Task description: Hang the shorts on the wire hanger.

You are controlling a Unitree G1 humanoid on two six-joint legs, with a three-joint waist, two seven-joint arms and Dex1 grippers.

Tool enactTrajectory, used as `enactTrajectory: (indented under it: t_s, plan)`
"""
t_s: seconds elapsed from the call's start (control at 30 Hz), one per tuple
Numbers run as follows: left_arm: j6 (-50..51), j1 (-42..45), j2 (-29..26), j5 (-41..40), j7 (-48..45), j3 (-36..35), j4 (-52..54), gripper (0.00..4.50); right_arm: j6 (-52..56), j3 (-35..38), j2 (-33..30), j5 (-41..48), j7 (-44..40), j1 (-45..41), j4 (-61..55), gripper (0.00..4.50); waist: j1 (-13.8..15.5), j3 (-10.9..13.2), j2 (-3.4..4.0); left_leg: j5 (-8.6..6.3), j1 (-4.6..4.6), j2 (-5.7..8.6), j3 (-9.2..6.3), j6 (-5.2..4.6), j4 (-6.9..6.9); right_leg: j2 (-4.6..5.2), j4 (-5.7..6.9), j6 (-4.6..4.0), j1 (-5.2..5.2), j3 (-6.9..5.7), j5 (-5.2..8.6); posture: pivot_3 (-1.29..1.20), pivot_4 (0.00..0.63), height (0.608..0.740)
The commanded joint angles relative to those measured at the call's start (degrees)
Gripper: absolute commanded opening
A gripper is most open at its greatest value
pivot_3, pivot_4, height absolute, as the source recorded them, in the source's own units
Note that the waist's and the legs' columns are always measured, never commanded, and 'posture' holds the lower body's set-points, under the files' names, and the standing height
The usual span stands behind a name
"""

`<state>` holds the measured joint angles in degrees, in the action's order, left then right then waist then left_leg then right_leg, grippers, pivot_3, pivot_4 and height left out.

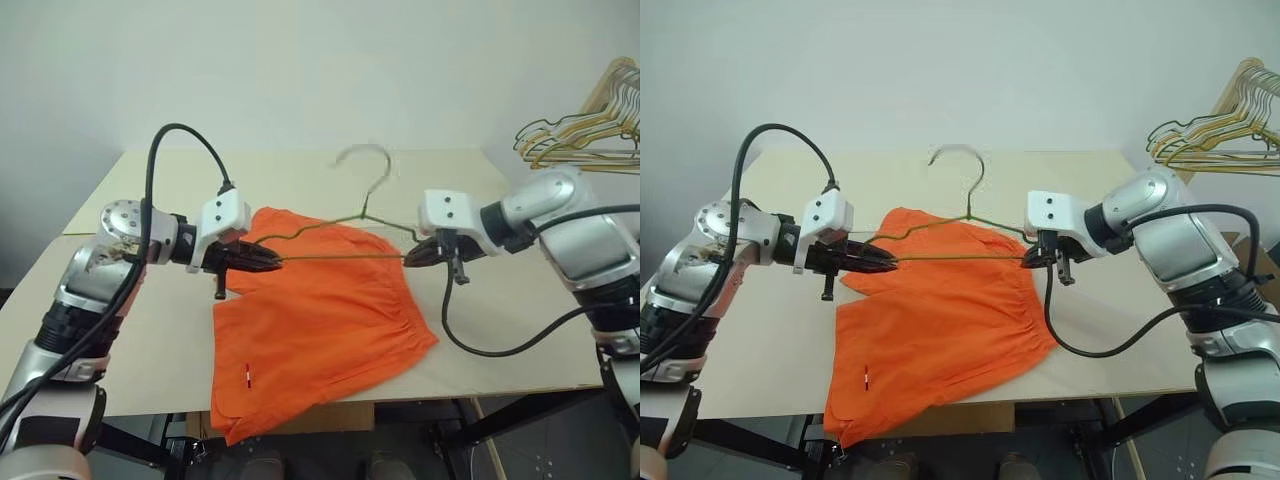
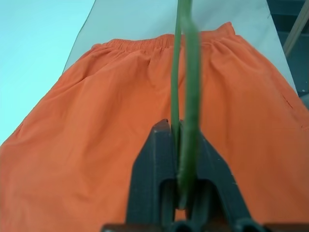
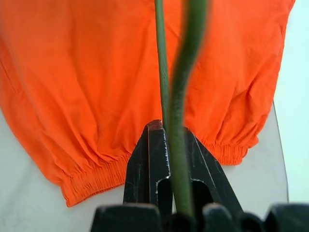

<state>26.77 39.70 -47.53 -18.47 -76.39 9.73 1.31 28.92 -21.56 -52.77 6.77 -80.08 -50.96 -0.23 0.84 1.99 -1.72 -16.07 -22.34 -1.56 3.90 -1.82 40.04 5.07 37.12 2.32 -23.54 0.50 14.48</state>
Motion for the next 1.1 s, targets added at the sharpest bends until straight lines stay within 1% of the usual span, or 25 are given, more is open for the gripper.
enactTrajectory:
  t_s: [0.03, 0.13, 0.2, 0.33, 0.37, 0.43, 0.5, 0.57, 0.63, 0.7, 0.87, 0.93, 1.1]
  plan:
    - [-3.1, -0.8, 0.5, -2.1, -0.6, -3.6, -0.8, 1.63, 2.4, 5.5, -3.0, 3.2, -1.0, 3.2, -4.1, 0.0, 0.1, 0.0, 0.0, 0.0, 0.0, 0.0, 0.0, 0.0, 0.01, 0.01, 0.0, 0.0, 0.01, 0.0, 0.0, 0.07, 0.0, 0.74]
    - [-7.9, -0.4, 4.1, 0.0, 5.4, -5.7, -4.5, 2.47, 7.5, 10.2, -6.1, 7.4, -0.5, 10.3, -7.2, 0.0, 0.9, 0.0, 0.0, 0.0, 0.02, 0.0, -0.01, -0.01, 0.04, 0.02, -0.01, 0.01, 0.06, -0.02, 0.0, 0.09, 0.0, 0.74]
    - [-9.2, -0.6, 5.7, 0.4, 8.0, -6.7, -5.0, 3.08, 10.2, 12.7, -7.6, 9.1, 0.4, 13.7, -8.8, 0.0, 1.8, 0.0, -0.01, -0.02, 0.06, 0.01, -0.04, -0.04, 0.09, 0.03, -0.05, 0.03, 0.18, -0.06, -0.03, 0.1, 0.0, 0.74]
    - [-5.7, -5.4, 9.1, -3.1, 14.5, -10.8, 1.6, 4.38, 16.6, 21.6, -12.4, 12.1, 3.5, 28.0, -10.5, 0.0, 2.9, 0.0, -0.04, -0.09, 0.04, 0.01, -0.04, -0.15, 0.15, 0.04, -0.09, 0.06, 0.22, -0.05, -0.06, 0.11, 0.0, 0.74]
    - [-5.2, -7.5, 9.8, -4.5, 15.4, -12.0, 4.1, 4.47, 18.5, 24.1, -13.3, 12.7, 4.4, 31.7, -10.5, 0.0, 3.1, 0.0, -0.04, -0.12, 0.06, 0.02, -0.04, -0.18, 0.16, 0.07, -0.11, 0.07, 0.24, -0.04, -0.07, 0.11, 0.0, 0.74]
    - [-3.0, -11.4, 10.3, -8.1, 15.9, -13.6, 10.1, 4.47, 23.9, 28.8, -14.4, 14.6, 5.6, 38.3, -9.2, 0.0, 3.3, 0.0, -0.04, -0.12, 0.04, 0.05, -0.03, -0.19, 0.19, 0.11, -0.09, 0.11, 0.23, -0.02, -0.09, 0.11, 0.0, 0.74]
    - [0.9, -13.8, 9.7, -12.7, 15.4, -14.3, 15.7, 4.47, 29.0, 32.4, -14.7, 16.6, 6.6, 42.9, -6.9, 0.0, 3.3, 0.0, -0.05, -0.13, 0.06, 0.01, -0.03, -0.2, 0.22, 0.13, -0.09, 0.11, 0.26, 0.0, -0.1, 0.1, 0.0, 0.74]
    - [4.2, -14.8, 9.1, -16.3, 15.5, -14.4, 19.6, 4.47, 32.4, 35.5, -14.3, 18.5, 7.4, 45.7, -4.6, 0.0, 3.3, 0.0, -0.05, -0.14, 0.15, -0.03, -0.04, -0.21, 0.26, 0.12, -0.09, 0.1, 0.38, -0.01, -0.14, 0.1, 0.0, 0.74]
    - [6.1, -14.8, 8.4, -18.7, 14.8, -14.0, 21.8, 4.47, 36.6, 36.9, -14.3, 20.4, 7.9, 46.4, -1.9, 0.0, 3.1, -0.1, 0.02, -0.15, 0.27, -0.02, -0.04, -0.22, 0.25, 0.11, -0.1, 0.1, 0.49, 0.0, -0.15, 0.1, 0.0, 0.74]
    - [7.0, -14.7, 7.7, -19.7, 14.1, -13.1, 22.7, 4.47, 39.0, 36.5, -14.4, 21.1, 8.9, 46.5, 0.2, 0.0, 2.8, -0.1, 0.12, -0.15, 0.39, 0.04, -0.03, -0.23, 0.23, 0.07, -0.1, 0.1, 0.57, 0.04, -0.15, 0.09, 0.0, 0.74]
    - [5.3, -16.0, 7.1, -18.4, 12.8, -10.7, 23.1, 4.47, 43.8, 32.9, -12.5, 21.8, 12.0, 42.1, 7.4, 0.0, 1.6, -0.2, 0.18, -0.15, 0.87, 0.0, -0.03, -0.23, 0.21, -0.03, -0.12, 0.05, 1.03, 0.05, -0.16, 0.07, 0.0, 0.74]
    - [5.1, -16.3, 7.0, -18.4, 12.5, -10.2, 22.9, 4.47, 44.1, 30.6, -12.1, 21.8, 11.9, 41.3, 9.2, 0.0, 1.2, -0.2, 0.18, -0.16, 1.11, -0.01, -0.03, -0.22, 0.15, -0.04, -0.24, 0.05, 1.27, 0.05, -0.16, 0.06, 0.0, 0.74]
    - [5.1, -16.4, 7.0, -18.8, 12.4, -9.6, 23.2, 4.47, 45.1, 24.5, -12.3, 23.2, 10.0, 40.7, 9.4, 0.0, 0.9, -0.2, 0.18, -0.16, 1.09, -0.02, -0.03, -0.22, 0.12, -0.05, -0.31, 0.05, 1.26, 0.09, -0.17, 0.06, 0.0, 0.74]
